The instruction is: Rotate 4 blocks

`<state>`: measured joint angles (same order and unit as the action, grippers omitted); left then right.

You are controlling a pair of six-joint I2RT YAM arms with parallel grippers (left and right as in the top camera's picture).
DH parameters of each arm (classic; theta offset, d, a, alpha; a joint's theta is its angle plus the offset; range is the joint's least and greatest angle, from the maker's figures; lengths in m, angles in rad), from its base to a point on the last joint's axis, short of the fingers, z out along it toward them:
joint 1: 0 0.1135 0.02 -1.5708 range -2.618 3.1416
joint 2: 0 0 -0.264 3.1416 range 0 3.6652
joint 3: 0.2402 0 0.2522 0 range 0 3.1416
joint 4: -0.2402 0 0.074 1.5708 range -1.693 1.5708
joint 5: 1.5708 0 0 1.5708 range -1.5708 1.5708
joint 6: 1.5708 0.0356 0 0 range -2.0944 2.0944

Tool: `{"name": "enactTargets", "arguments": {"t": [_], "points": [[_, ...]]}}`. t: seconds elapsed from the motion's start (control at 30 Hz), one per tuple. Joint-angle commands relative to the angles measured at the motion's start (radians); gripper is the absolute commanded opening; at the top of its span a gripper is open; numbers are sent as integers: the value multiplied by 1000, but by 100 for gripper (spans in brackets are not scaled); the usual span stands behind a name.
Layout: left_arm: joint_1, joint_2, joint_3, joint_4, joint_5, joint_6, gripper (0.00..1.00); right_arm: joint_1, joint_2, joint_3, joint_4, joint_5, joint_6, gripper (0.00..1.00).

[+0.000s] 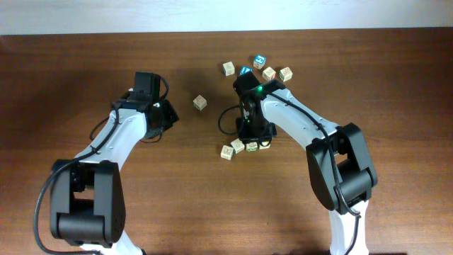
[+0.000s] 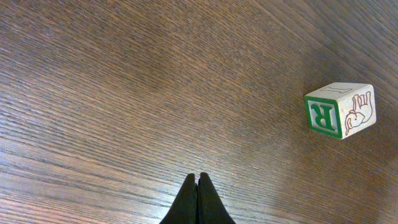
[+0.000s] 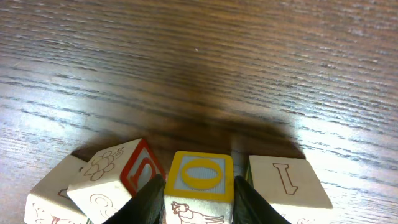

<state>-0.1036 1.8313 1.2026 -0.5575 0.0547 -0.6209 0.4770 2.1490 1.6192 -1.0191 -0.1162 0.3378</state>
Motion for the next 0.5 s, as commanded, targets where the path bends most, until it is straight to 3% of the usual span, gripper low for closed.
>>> {"name": "enactTargets", "arguments": {"t": [0.0, 0.07, 0.13, 0.17, 0.3, 0.47], "points": [[-2, 9, 12, 0, -11, 16, 0, 7, 11, 97, -16, 14, -46, 37], [-2, 9, 12, -1, -20, 16, 0, 7, 11, 135, -37, 16, -46, 39], [1, 9, 12, 0, -68, 16, 0, 7, 11, 175, -55, 17, -53, 55], [5, 9, 12, 3, -93, 16, 0, 7, 11, 199, -80, 17, -53, 57], [53, 9, 12, 4, -117, 15, 0, 38, 12, 201, -169, 12, -47, 53], [177, 9, 12, -13, -110, 16, 0, 144, 12, 198, -295, -7, 80, 52]]}}
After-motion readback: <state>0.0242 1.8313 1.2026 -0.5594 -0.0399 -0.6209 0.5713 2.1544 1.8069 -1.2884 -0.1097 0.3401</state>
